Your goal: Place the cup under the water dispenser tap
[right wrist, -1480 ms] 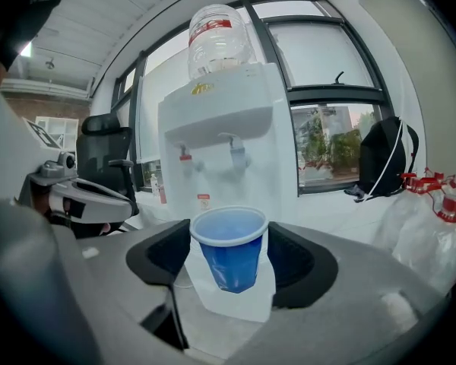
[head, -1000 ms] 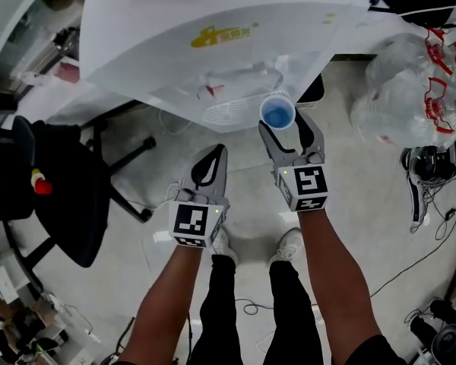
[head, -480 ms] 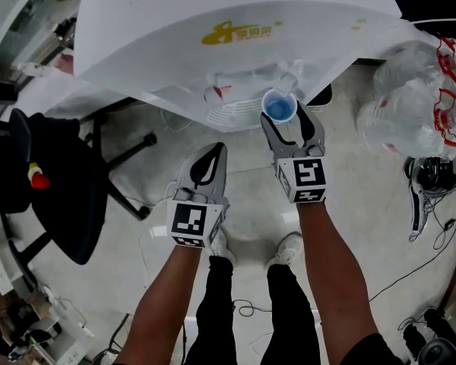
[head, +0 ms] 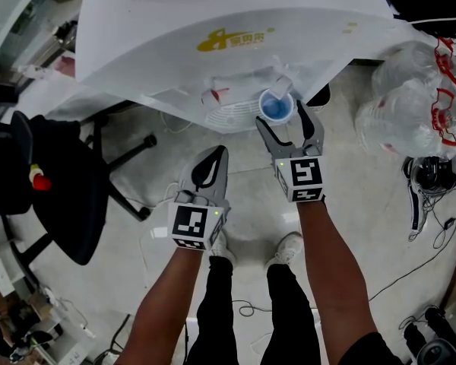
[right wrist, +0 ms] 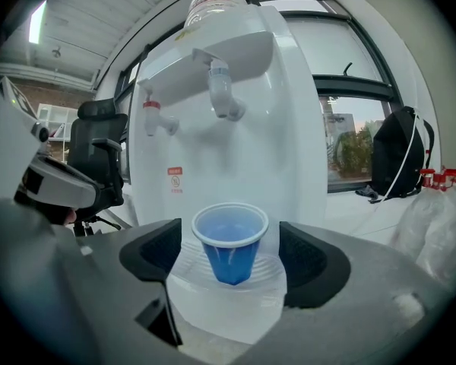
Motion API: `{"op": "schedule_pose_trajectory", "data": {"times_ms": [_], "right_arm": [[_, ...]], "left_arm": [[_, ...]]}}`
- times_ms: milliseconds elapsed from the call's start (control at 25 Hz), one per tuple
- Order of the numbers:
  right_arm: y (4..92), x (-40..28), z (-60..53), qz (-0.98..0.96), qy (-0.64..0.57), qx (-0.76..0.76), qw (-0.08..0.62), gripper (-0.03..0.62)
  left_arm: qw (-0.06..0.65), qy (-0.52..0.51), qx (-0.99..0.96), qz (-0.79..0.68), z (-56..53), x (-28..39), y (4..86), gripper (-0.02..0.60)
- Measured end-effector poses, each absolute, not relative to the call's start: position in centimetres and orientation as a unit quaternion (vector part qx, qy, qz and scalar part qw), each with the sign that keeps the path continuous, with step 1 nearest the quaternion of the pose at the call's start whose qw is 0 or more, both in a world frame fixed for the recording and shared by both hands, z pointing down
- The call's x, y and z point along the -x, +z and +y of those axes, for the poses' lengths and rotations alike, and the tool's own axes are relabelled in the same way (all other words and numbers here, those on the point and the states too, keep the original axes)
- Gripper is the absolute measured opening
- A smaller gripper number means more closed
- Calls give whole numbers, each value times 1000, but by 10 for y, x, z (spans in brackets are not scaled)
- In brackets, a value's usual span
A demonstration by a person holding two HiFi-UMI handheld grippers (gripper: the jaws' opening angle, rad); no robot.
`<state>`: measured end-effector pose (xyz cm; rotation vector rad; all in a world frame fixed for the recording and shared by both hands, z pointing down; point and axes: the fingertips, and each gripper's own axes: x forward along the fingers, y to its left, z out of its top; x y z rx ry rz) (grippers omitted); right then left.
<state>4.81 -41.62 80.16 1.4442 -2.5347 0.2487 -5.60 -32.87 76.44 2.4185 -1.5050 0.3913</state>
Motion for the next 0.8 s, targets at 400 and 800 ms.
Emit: {"op": "schedule_pose_trajectory", "data": {"times_ms": [400,800], "right_arm": [[734,-55,-321,-883,73,-453,99,356],[597,-90,-205,-867,112,-485,29,24]], "left_arm": [[149,124,-838,-510,-294,41,724,15],[181,87,-849,-489,-216,27,630,15]]}}
